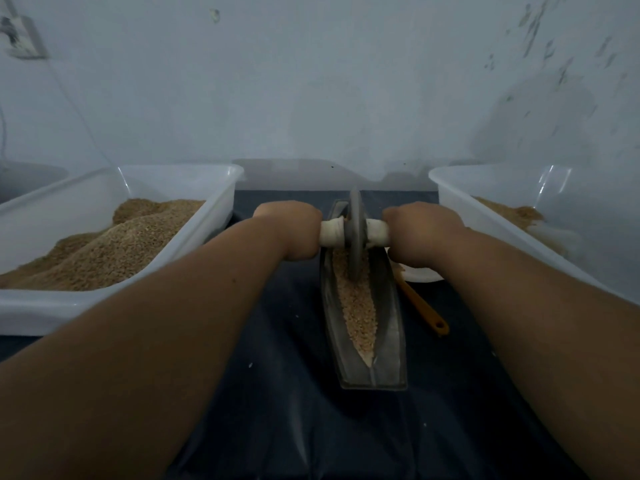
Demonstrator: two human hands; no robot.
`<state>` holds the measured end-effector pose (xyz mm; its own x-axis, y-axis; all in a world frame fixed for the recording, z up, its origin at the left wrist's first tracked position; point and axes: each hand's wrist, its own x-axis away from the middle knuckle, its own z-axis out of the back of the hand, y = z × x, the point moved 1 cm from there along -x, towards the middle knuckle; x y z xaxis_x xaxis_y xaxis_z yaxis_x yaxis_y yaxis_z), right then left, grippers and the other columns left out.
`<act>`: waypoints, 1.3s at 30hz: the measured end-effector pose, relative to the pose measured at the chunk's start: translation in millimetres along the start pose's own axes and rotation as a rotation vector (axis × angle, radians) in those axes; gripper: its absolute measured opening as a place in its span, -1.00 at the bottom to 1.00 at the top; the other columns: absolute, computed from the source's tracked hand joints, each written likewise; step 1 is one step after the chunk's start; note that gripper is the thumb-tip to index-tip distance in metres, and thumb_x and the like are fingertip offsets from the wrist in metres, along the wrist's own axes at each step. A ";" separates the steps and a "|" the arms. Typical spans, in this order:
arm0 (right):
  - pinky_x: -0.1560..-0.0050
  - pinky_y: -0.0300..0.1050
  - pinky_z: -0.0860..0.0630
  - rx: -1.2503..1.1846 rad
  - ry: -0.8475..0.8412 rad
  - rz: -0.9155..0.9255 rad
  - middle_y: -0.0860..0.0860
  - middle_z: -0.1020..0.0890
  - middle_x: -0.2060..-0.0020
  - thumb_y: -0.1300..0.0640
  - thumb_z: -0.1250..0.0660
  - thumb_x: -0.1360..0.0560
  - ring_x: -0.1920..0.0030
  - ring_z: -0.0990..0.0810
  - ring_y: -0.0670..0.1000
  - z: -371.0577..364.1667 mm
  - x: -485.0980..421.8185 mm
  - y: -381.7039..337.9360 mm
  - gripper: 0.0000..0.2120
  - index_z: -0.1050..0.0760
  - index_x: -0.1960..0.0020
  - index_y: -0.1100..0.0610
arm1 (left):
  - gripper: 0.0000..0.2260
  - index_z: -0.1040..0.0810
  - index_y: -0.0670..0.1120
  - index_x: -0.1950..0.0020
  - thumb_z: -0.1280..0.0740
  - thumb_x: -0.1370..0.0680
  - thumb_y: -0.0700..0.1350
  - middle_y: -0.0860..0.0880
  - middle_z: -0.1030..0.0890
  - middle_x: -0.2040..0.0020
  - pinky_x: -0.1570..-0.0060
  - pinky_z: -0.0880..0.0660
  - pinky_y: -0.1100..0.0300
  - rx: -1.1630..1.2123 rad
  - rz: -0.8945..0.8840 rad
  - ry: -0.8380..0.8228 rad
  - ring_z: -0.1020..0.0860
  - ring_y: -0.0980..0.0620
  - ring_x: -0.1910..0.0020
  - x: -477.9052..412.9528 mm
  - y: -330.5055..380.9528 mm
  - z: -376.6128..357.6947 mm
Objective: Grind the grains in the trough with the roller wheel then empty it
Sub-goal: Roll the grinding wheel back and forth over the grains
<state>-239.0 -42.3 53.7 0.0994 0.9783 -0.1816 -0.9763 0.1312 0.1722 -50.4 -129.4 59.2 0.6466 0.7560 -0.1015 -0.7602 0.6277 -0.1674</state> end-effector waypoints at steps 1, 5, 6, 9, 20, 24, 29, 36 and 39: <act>0.28 -0.12 -0.37 0.008 0.011 0.004 -0.09 -0.38 0.30 0.05 -0.40 -0.38 0.24 -0.43 0.00 -0.7 -0.6 0.7 -0.75 -0.31 0.11 -0.05 | -0.87 -0.43 0.11 0.10 -0.34 -0.42 0.03 0.11 -0.47 0.24 0.32 -0.37 0.11 0.005 0.003 0.004 -0.50 0.02 0.22 0.1 -0.8 -2.0; 0.39 -0.15 -0.25 0.060 0.075 0.036 -0.11 -0.32 0.35 0.05 -0.37 -0.40 0.38 -0.29 -0.09 0.7 12.0 -2.9 -0.69 -0.20 0.23 -0.09 | -0.86 -0.41 0.11 0.12 -0.35 -0.43 0.06 0.11 -0.44 0.26 0.29 -0.40 0.09 0.031 0.017 0.023 -0.49 0.02 0.23 16.3 0.6 -8.3; 0.42 -0.17 -0.20 0.062 0.089 0.040 -0.12 -0.32 0.36 0.04 -0.37 -0.40 0.39 -0.26 -0.11 2.0 18.0 -4.8 -0.70 -0.21 0.22 -0.09 | -0.86 -0.40 0.11 0.12 -0.35 -0.44 0.06 0.11 -0.43 0.27 0.28 -0.40 0.09 0.029 0.021 0.029 -0.49 0.01 0.22 23.0 2.5 -8.1; 0.42 -0.17 -0.26 0.020 0.038 0.042 -0.11 -0.41 0.31 0.00 -0.39 -0.41 0.35 -0.37 -0.11 6.1 40.8 -8.9 -0.80 -0.38 0.07 -0.05 | -0.83 -0.34 0.11 0.13 -0.34 -0.46 0.04 0.12 -0.36 0.30 0.30 -0.37 0.10 -0.014 0.017 0.053 -0.44 0.02 0.24 46.7 10.4 -4.0; 0.46 -0.23 -0.06 0.129 0.070 0.095 -0.11 -0.36 0.37 0.03 -0.35 -0.39 0.42 -0.28 -0.19 20.0 81.9 -16.1 -0.74 -0.23 0.23 -0.10 | -0.76 -0.29 0.11 0.25 -0.37 -0.39 0.07 0.12 -0.46 0.26 0.37 -0.35 0.17 0.018 -0.043 -0.061 -0.42 0.15 0.32 87.2 11.2 -0.2; 0.43 -0.21 -0.22 0.049 -0.022 0.100 -0.13 -0.42 0.32 0.00 -0.40 -0.36 0.35 -0.38 -0.18 9.3 51.1 -9.4 -0.79 -0.37 0.12 -0.12 | -0.88 -0.41 0.11 0.14 -0.34 -0.42 0.04 0.13 -0.44 0.26 0.37 -0.33 0.16 0.050 -0.041 -0.039 -0.41 0.14 0.33 57.7 6.9 -6.4; 0.41 -0.16 -0.26 0.032 0.071 0.019 -0.11 -0.39 0.34 0.02 -0.38 -0.38 0.37 -0.33 -0.09 -1.2 16.0 -4.4 -0.80 -0.35 0.12 -0.08 | -0.84 -0.44 0.09 0.07 -0.36 -0.41 0.03 0.11 -0.44 0.25 0.31 -0.40 0.11 0.029 0.011 0.028 -0.48 0.03 0.25 18.1 1.3 -7.7; 0.43 -0.15 -0.20 0.043 0.105 0.000 -0.11 -0.32 0.35 0.05 -0.38 -0.42 0.39 -0.25 -0.11 -1.3 13.5 -5.1 -0.75 -0.27 0.13 -0.06 | -0.85 -0.37 0.11 0.13 -0.34 -0.42 0.02 0.11 -0.40 0.29 0.39 -0.32 0.15 -0.009 0.050 0.079 -0.43 0.03 0.29 15.3 1.6 -9.1; 0.43 -0.15 -0.24 0.021 0.076 0.016 -0.11 -0.38 0.33 0.03 -0.39 -0.41 0.37 -0.33 -0.10 3.1 33.4 -8.8 -0.76 -0.29 0.12 -0.07 | -0.86 -0.37 0.11 0.13 -0.33 -0.43 0.00 0.11 -0.40 0.29 0.37 -0.34 0.13 -0.011 0.029 0.060 -0.42 0.04 0.30 33.9 7.0 -5.9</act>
<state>-226.5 -10.2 49.1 0.0686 0.9655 -0.2514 -0.9732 0.1202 0.1958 -33.4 -100.5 48.8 0.6270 0.7614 -0.1649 -0.7783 0.6032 -0.1740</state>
